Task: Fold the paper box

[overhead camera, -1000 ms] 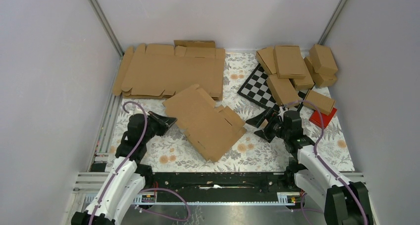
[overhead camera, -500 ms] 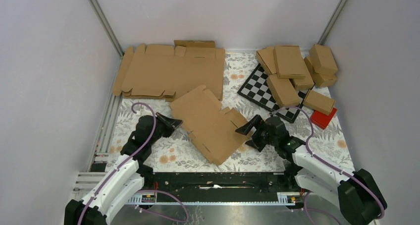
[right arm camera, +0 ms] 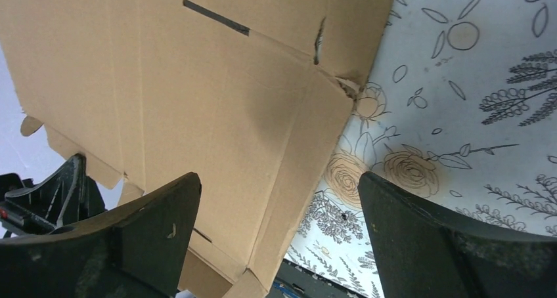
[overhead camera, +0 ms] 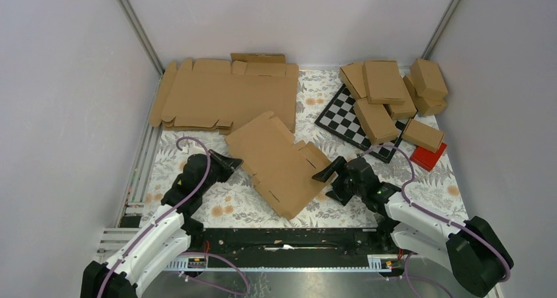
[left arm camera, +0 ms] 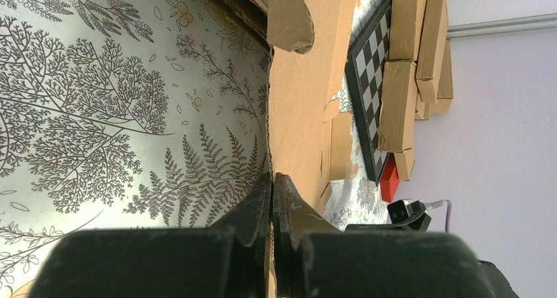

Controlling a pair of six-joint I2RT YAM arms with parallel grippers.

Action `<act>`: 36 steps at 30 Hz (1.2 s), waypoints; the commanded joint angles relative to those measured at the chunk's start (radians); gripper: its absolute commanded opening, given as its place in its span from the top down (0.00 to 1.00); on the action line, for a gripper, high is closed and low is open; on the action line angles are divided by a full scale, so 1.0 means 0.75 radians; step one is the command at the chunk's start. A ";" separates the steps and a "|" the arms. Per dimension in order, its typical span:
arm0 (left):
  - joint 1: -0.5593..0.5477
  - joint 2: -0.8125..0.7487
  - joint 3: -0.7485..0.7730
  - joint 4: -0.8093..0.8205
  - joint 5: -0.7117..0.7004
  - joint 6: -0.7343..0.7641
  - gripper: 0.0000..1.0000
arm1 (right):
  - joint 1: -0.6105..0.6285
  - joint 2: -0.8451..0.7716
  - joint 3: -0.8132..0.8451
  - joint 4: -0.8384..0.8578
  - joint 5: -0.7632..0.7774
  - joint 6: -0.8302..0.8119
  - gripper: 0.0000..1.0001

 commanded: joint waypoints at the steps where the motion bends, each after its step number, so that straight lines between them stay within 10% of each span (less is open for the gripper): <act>1: -0.015 0.009 0.038 0.086 -0.046 -0.019 1.00 | 0.023 0.044 -0.021 0.053 0.051 0.037 0.05; 8: -0.035 0.002 0.028 0.095 -0.061 -0.043 1.00 | 0.054 0.106 0.015 0.141 0.047 0.058 0.24; 17: -0.038 0.038 0.079 0.114 0.094 0.113 0.83 | 0.055 0.014 0.146 0.053 0.118 -0.125 1.00; 23: -0.036 0.030 0.117 -0.027 0.003 0.175 0.28 | 0.053 -0.060 0.259 -0.253 0.312 -0.468 1.00; 28: -0.036 0.011 0.245 -0.263 -0.238 0.263 0.03 | 0.053 -0.113 0.406 -0.475 0.429 -0.848 1.00; 36: 0.000 0.143 0.321 -0.141 -0.185 0.524 0.01 | 0.053 -0.127 0.560 -0.612 0.471 -1.191 1.00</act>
